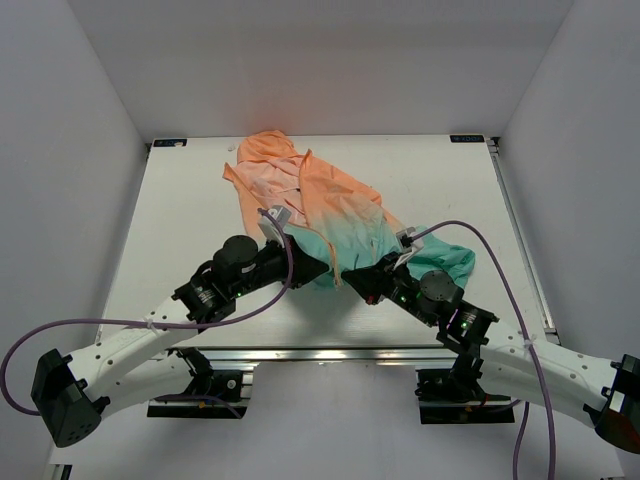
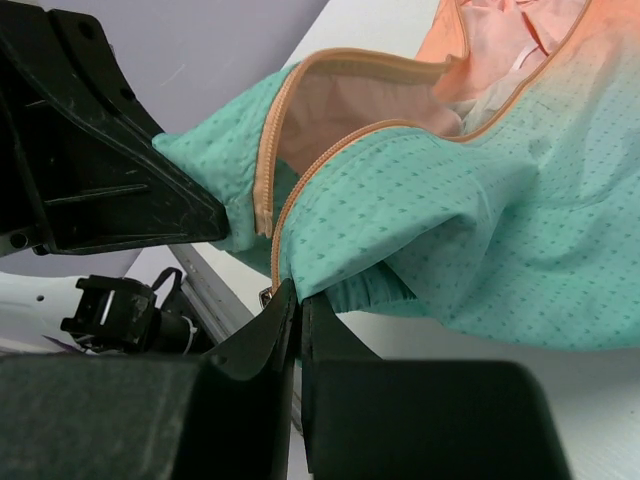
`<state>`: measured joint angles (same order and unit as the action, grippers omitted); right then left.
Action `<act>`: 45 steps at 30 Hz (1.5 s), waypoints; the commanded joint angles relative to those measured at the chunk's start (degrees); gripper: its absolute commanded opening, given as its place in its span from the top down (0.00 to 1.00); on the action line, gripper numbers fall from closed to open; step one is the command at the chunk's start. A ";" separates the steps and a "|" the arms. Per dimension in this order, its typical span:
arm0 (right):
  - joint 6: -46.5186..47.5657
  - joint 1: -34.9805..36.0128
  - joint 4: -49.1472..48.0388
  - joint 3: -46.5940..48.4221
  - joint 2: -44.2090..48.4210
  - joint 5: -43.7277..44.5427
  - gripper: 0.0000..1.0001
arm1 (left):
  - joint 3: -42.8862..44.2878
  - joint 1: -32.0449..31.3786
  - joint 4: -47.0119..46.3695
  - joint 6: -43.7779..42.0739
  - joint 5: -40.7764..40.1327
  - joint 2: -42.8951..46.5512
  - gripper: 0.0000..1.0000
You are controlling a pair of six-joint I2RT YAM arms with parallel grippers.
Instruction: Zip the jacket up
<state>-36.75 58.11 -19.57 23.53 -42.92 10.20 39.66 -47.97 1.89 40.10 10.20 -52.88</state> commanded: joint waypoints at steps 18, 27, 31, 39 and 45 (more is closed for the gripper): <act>-8.51 0.08 -10.48 -3.49 1.69 5.18 1.00 | -4.50 -0.11 -11.02 2.79 0.97 3.49 1.00; -8.16 0.08 -12.77 -3.23 1.52 5.89 1.00 | -5.73 -0.11 -14.63 4.38 1.76 2.61 1.00; -8.25 0.08 -13.03 -2.79 1.52 6.41 1.00 | -5.73 -0.11 -15.07 4.38 1.49 2.78 1.00; -9.12 0.08 -14.61 -3.14 1.78 6.94 1.00 | -5.91 -0.11 -14.37 4.64 0.62 3.22 1.00; -8.69 0.08 -14.62 -2.96 1.78 7.38 1.00 | -6.00 -0.02 -14.28 4.81 0.35 3.40 1.00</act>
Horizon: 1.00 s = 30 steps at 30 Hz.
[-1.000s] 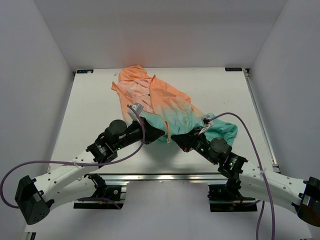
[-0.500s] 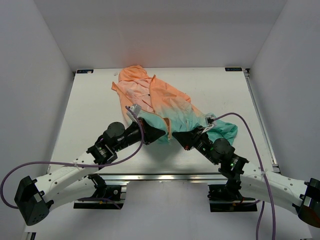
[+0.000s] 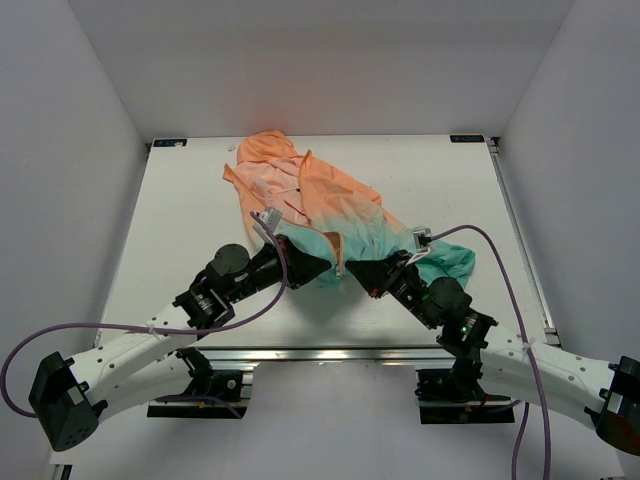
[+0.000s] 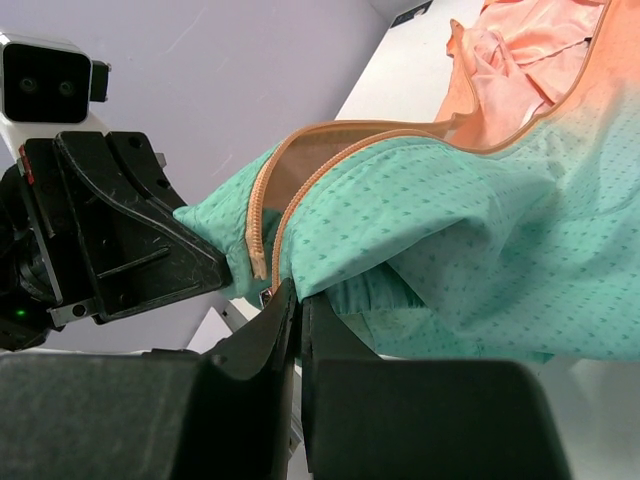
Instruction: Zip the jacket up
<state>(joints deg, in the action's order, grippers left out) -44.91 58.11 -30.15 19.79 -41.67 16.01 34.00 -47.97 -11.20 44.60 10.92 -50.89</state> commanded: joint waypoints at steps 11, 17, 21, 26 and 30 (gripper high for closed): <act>-0.80 0.08 -4.39 0.51 0.98 1.57 1.00 | -1.30 -0.02 -1.63 1.02 -0.46 1.85 1.00; -1.06 0.08 -4.74 0.42 0.80 1.48 1.00 | -1.57 -0.11 -2.60 1.45 0.24 1.76 1.00; -1.24 0.08 -4.83 0.42 0.71 1.39 1.00 | -2.09 -0.11 -3.56 1.72 0.77 1.85 1.00; -1.94 0.08 -5.88 -0.10 0.71 1.39 1.00 | -2.36 -0.11 -4.53 2.07 1.21 1.76 1.00; -2.12 0.08 -6.76 -0.11 0.71 1.83 1.00 | -2.62 -0.11 -5.85 2.25 2.26 1.41 1.00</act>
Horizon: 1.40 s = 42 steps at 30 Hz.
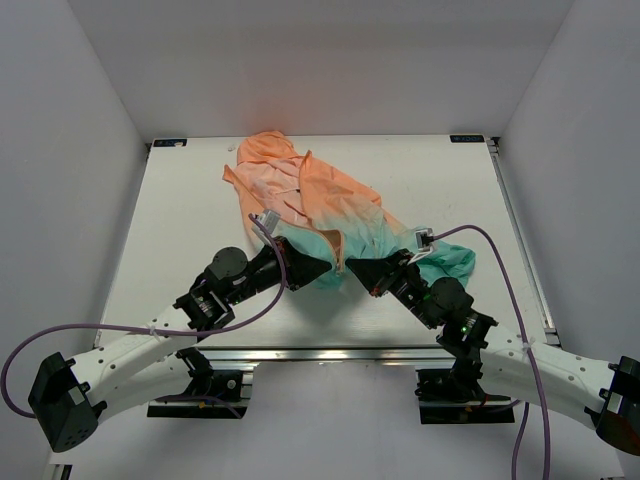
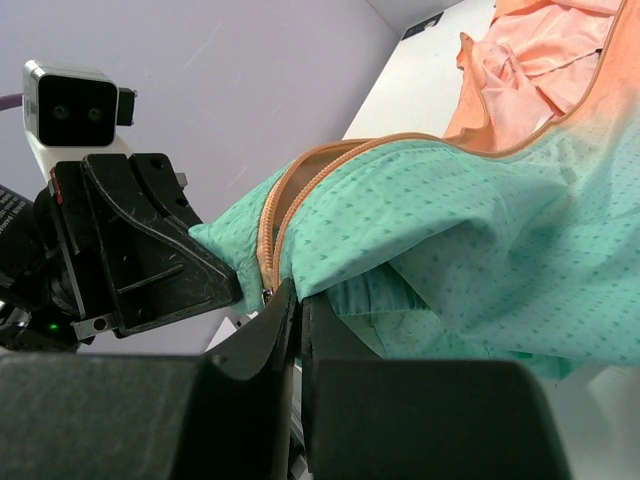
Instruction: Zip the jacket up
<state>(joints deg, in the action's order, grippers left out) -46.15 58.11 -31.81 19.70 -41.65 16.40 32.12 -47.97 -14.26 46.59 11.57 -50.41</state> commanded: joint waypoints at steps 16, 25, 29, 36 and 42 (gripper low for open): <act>-0.25 -0.01 -6.77 1.04 0.87 3.90 1.00 | -1.88 -0.02 -8.14 1.40 4.42 -0.21 1.00; -0.96 -0.01 -8.35 0.60 1.13 3.46 1.00 | -2.41 -0.02 -9.39 2.54 4.60 -1.01 1.00; -0.61 -0.10 -6.78 1.47 1.48 3.55 1.00 | -2.41 -0.11 -7.71 1.93 3.20 -0.21 1.00; -0.52 -0.10 0.86 5.95 0.17 3.28 1.00 | 1.36 -0.02 -0.18 -3.43 4.07 -1.70 1.00; 0.97 -0.19 5.35 8.77 -0.19 4.60 1.00 | 3.57 -0.11 5.11 -8.88 8.20 -2.94 1.00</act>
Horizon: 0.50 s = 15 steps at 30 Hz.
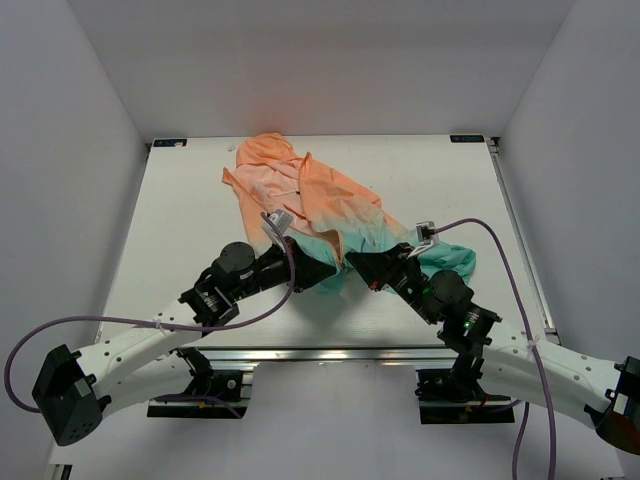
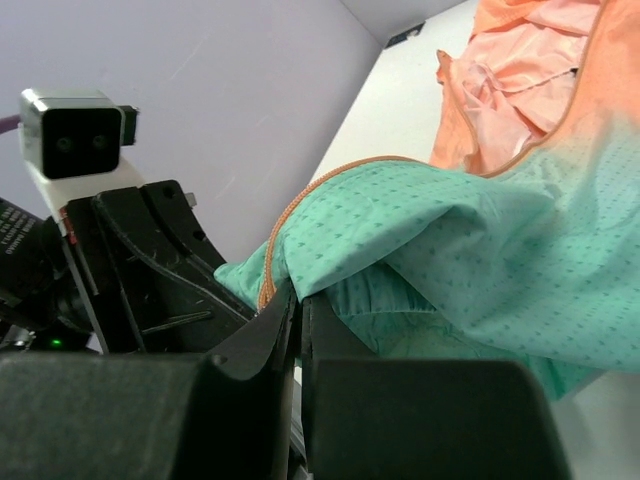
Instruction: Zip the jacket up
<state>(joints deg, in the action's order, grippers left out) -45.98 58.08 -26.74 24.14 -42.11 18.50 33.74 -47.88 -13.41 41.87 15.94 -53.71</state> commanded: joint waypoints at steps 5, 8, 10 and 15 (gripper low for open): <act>3.44 -0.52 3.97 6.27 0.01 4.52 1.00 | 1.51 -0.20 7.43 -7.67 5.58 1.86 1.00; 3.96 -0.87 6.17 7.58 -0.17 5.05 1.00 | 0.90 -0.11 8.66 -9.34 8.22 2.82 1.00; 4.58 -0.87 6.44 7.94 -0.52 4.62 1.00 | 0.19 -0.20 8.66 -10.40 10.50 3.26 1.00; 3.62 -1.04 7.05 7.15 -1.22 3.56 1.00 | 0.45 -0.29 10.59 -11.98 12.45 2.74 1.00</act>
<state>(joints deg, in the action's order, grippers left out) -43.05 58.15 -16.40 28.42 -43.38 17.50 34.13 -47.72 -8.19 32.29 21.69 -51.75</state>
